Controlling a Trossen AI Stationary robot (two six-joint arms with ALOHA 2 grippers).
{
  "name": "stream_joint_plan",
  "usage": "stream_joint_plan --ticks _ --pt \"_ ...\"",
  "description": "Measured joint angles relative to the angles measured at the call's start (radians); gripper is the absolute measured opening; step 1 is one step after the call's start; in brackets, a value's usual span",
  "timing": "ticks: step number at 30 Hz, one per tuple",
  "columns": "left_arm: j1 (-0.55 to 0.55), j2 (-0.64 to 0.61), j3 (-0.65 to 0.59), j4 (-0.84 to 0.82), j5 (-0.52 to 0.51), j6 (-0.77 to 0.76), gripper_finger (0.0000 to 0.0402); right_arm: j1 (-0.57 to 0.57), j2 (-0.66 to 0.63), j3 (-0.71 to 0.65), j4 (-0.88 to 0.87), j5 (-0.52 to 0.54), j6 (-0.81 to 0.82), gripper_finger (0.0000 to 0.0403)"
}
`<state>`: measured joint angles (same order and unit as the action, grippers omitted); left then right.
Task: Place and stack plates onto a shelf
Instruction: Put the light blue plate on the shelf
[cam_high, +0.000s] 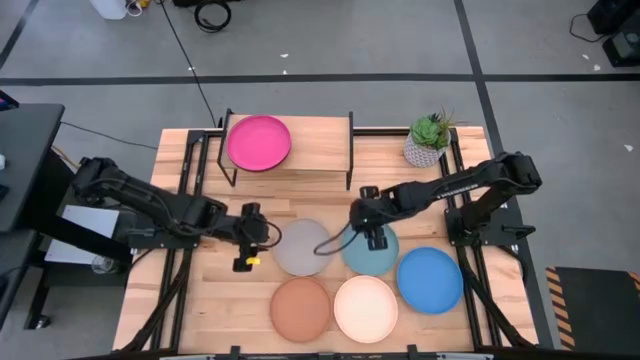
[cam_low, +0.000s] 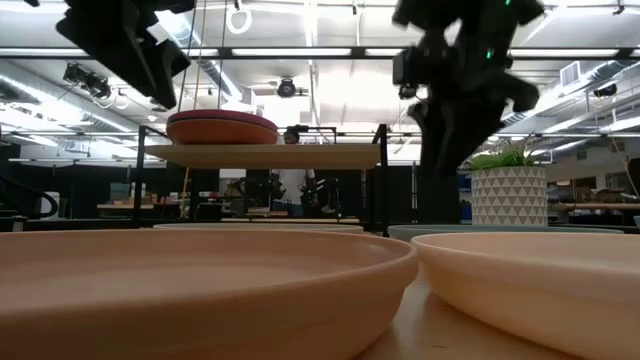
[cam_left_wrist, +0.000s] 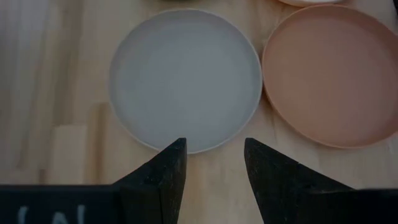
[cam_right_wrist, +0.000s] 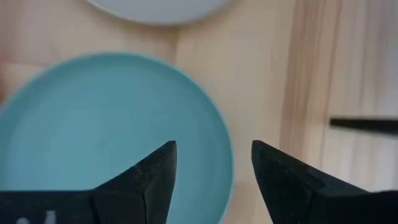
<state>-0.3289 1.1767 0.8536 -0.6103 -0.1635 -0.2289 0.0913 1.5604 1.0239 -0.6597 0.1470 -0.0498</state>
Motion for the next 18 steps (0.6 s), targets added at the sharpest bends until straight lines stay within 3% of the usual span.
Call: stream_joint_plan --ticks 3,9,18 --pt "-0.026 0.000 -0.016 0.026 -0.003 -0.046 0.0169 -0.060 0.000 -0.031 0.008 -0.058 0.000 0.0205" --pt "-0.100 0.000 -0.027 0.046 -0.083 -0.074 0.0169 -0.150 0.007 -0.100 0.054 -0.073 -0.002 0.0194" --pt "-0.144 0.000 -0.027 0.046 -0.132 -0.107 0.0169 -0.149 0.008 -0.187 0.116 -0.073 0.021 0.0171"
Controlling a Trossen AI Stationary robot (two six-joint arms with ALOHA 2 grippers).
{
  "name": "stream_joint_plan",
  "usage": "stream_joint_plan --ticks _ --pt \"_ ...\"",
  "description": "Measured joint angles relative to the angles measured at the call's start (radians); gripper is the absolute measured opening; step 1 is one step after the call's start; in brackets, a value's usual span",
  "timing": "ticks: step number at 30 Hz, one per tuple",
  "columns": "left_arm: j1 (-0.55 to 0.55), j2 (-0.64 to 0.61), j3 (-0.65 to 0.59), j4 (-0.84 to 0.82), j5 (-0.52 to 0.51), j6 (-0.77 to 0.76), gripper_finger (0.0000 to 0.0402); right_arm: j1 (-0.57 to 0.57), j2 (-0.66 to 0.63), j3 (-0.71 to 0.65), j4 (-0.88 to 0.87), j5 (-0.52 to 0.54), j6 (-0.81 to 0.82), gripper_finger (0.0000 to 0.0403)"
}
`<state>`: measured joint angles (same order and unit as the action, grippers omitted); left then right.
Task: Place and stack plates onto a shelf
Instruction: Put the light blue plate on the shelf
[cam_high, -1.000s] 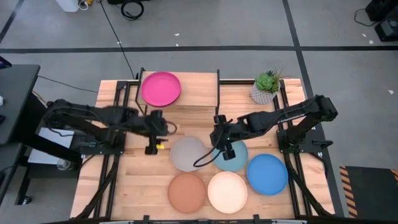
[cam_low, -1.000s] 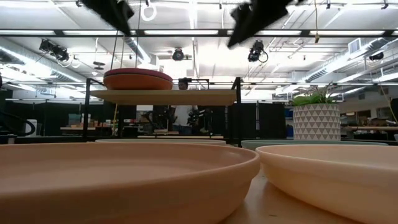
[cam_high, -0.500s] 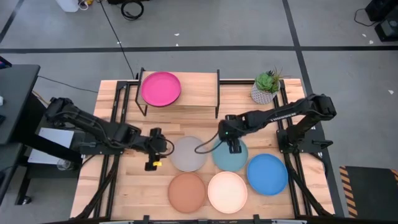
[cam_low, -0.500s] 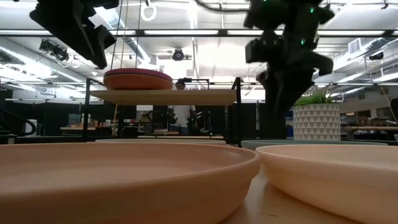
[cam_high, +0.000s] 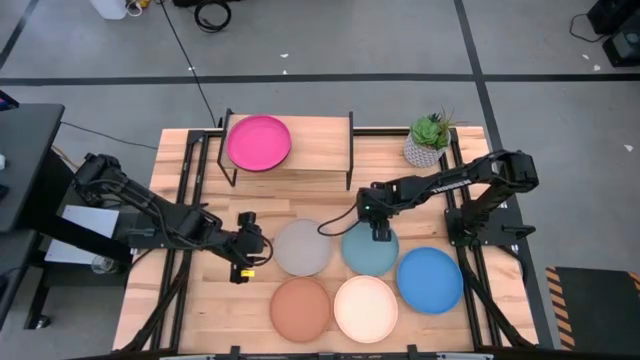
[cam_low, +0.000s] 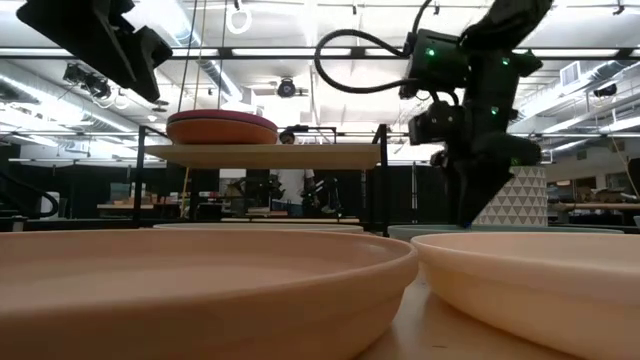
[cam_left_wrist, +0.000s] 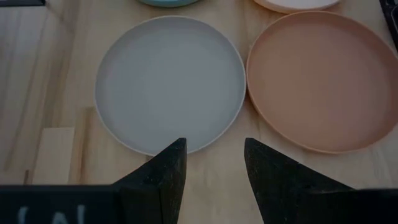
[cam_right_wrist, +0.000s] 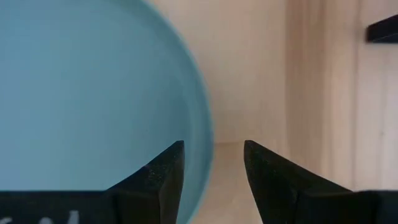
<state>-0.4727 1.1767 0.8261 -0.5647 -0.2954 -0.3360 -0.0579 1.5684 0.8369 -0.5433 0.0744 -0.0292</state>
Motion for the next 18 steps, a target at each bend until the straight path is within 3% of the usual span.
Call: stream_joint_plan --ticks 8,18 --pt "-0.004 0.000 0.000 0.000 -0.001 -0.002 0.0169 0.003 0.000 -0.045 0.034 0.010 0.033 0.0135" --pt "-0.004 0.000 0.000 0.001 0.000 -0.002 0.0169 -0.001 -0.002 -0.058 0.052 0.013 0.085 0.0020"
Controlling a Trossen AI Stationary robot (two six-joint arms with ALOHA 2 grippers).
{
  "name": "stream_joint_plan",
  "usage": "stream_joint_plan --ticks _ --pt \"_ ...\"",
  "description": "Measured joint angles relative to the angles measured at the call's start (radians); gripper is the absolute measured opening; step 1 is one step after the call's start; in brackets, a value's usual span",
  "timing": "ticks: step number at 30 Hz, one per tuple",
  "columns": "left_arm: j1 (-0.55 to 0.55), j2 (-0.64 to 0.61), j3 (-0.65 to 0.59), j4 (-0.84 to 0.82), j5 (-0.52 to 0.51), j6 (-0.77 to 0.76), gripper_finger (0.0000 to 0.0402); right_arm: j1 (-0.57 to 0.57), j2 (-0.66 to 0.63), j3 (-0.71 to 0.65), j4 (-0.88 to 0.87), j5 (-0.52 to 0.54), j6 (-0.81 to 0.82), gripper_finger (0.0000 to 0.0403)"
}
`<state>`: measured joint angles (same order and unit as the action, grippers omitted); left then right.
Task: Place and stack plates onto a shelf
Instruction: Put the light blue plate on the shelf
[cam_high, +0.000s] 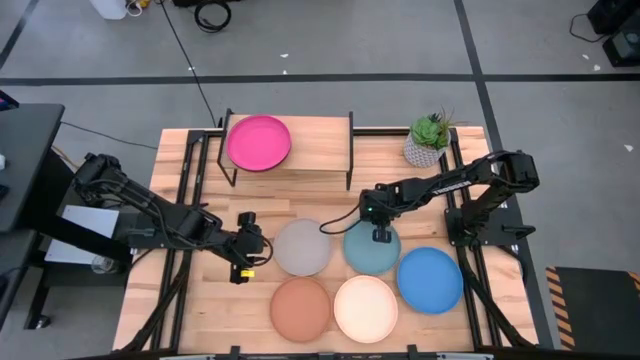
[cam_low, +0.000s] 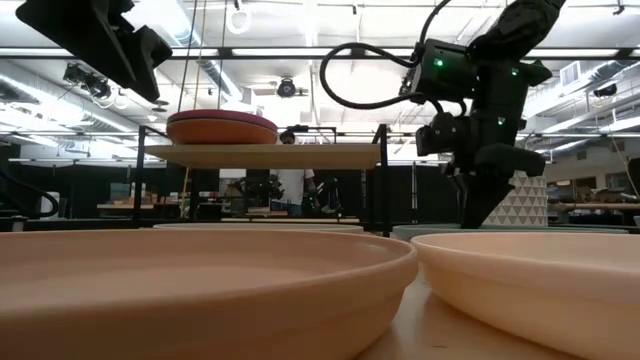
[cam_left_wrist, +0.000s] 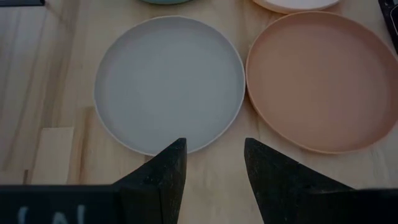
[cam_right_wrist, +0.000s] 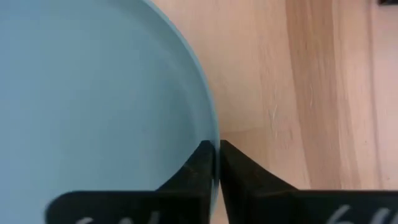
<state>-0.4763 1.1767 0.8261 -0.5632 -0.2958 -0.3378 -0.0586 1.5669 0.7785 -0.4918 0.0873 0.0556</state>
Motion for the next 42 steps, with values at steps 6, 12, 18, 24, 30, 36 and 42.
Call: stream_joint_plan --ticks 6,12,18,24,30,36,42 --pt "0.000 0.000 0.000 0.029 -0.009 0.014 0.0169 -0.021 0.000 0.091 -0.121 -0.035 -0.006 0.0019" --pt "0.001 0.000 0.000 0.029 -0.011 0.015 0.0169 -0.027 0.001 0.262 -0.242 -0.033 -0.058 0.0016" --pt "0.000 0.000 0.000 0.020 -0.011 0.008 0.0169 -0.046 0.001 0.456 -0.347 -0.033 -0.108 0.0017" --pt "0.001 0.000 0.000 0.011 -0.011 0.008 0.0169 -0.086 0.001 0.637 -0.377 -0.036 -0.155 0.0017" --pt "0.001 0.000 0.000 0.012 -0.011 0.008 0.0169 -0.169 0.001 0.762 -0.343 -0.037 -0.192 0.0017" --pt "0.002 0.000 0.000 0.012 -0.017 0.009 0.0169 -0.293 0.001 0.828 -0.227 -0.139 -0.221 0.0017" --pt "0.002 0.000 0.001 0.013 -0.018 0.011 0.0169 -0.415 0.022 0.833 -0.139 -0.243 -0.221 0.0017"
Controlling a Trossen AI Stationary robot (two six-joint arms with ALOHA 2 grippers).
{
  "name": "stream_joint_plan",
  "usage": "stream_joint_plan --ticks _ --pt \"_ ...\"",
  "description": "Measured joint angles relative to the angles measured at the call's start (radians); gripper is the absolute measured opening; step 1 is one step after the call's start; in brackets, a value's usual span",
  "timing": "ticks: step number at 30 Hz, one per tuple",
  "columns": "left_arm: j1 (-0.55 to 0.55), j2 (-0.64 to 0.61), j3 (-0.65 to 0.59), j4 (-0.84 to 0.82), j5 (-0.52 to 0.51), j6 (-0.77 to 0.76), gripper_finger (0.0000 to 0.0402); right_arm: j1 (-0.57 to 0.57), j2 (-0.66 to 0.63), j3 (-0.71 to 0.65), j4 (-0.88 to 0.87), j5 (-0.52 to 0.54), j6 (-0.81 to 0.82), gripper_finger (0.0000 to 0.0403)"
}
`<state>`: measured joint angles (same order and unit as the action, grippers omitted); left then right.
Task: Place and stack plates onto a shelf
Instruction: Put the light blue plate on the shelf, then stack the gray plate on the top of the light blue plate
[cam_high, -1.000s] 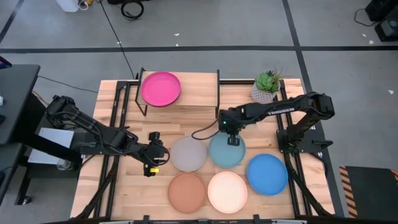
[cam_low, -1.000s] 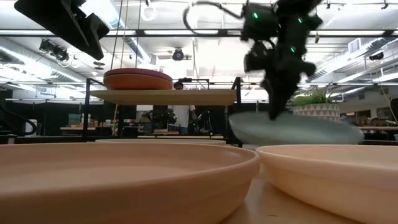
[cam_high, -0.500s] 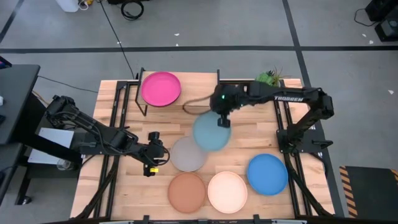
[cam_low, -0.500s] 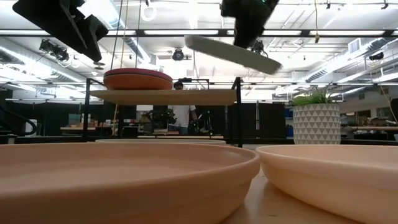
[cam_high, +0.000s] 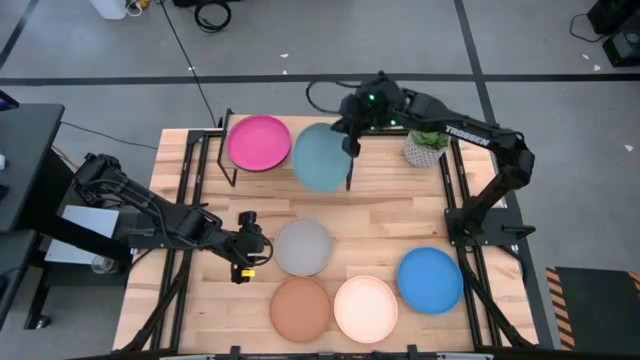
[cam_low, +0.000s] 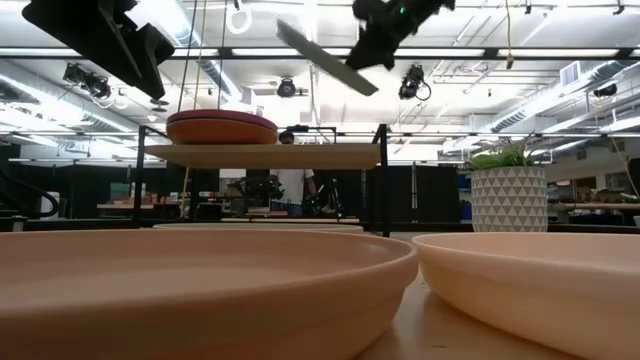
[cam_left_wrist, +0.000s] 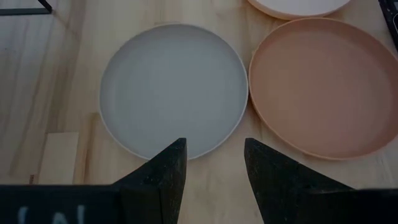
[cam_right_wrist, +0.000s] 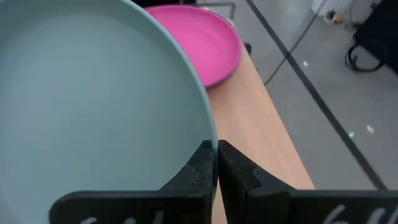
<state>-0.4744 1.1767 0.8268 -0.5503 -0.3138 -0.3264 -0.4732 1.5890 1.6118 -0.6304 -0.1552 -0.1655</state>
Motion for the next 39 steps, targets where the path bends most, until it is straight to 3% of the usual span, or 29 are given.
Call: stream_joint_plan --ticks 18,26,39 --pt "0.000 0.000 0.001 -0.001 -0.001 0.017 0.0169 -0.159 0.240 0.140 -0.001 -0.079 -0.072 0.0018" --pt "0.000 0.000 0.001 0.000 -0.001 -0.004 0.0169 -0.199 0.259 0.139 -0.035 -0.075 -0.073 0.0024" --pt "0.000 0.000 0.001 0.002 -0.001 -0.011 0.0169 -0.200 0.258 0.139 -0.042 -0.071 -0.073 0.0079"
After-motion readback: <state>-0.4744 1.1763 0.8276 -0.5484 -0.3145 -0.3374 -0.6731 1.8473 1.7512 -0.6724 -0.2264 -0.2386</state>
